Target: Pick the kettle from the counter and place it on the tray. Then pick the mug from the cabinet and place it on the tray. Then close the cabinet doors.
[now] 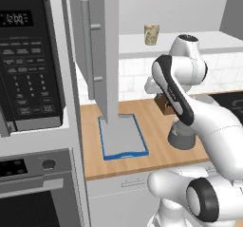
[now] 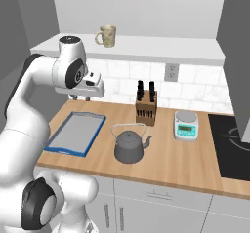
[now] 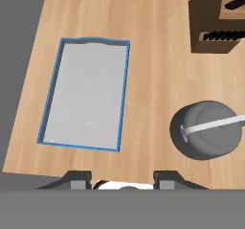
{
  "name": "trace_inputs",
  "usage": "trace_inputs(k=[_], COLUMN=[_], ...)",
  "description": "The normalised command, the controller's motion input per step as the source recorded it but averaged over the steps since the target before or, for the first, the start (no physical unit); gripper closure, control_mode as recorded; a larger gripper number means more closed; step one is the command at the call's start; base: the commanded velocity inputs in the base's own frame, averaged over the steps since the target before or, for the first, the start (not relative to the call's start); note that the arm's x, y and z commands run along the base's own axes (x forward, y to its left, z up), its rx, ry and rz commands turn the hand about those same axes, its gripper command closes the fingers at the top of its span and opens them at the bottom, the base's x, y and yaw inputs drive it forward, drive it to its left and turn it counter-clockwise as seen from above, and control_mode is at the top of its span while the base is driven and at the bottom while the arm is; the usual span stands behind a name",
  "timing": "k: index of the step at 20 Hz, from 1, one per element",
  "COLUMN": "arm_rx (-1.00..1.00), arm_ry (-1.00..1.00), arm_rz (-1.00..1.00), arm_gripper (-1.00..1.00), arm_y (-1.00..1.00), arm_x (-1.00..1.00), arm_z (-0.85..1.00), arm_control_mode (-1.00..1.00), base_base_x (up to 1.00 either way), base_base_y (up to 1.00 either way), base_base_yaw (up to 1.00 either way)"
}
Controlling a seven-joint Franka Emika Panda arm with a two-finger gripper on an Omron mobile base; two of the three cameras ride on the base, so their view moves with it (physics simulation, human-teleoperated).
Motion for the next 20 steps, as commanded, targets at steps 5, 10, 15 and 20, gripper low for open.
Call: trace_inputs(k=[5,10,15,20], arm_rx=[0.0,0.03,0.08,0.12], arm_ry=[-0.07,-0.02,0.02,0.01], arm_rz=[0.0,-0.2,-0.29,-0.35], arm_gripper=[-1.0,-1.0,-1.0,-1.0], arm_y=[-0.03,-0.46,-0.61,-0.48], arm_x=[-0.2,-0.22,-0.06,0.0], arm_z=[-0.03,-0.16,-0.09,-0.07], arm_control_mode=[-1.0,-1.0,-1.0,-1.0], base_base_x=[0.0,0.0,0.0,0.0], base_base_y=[0.0,0.0,0.0,0.0], base_base_yaw=[0.0,0.0,0.0,0.0])
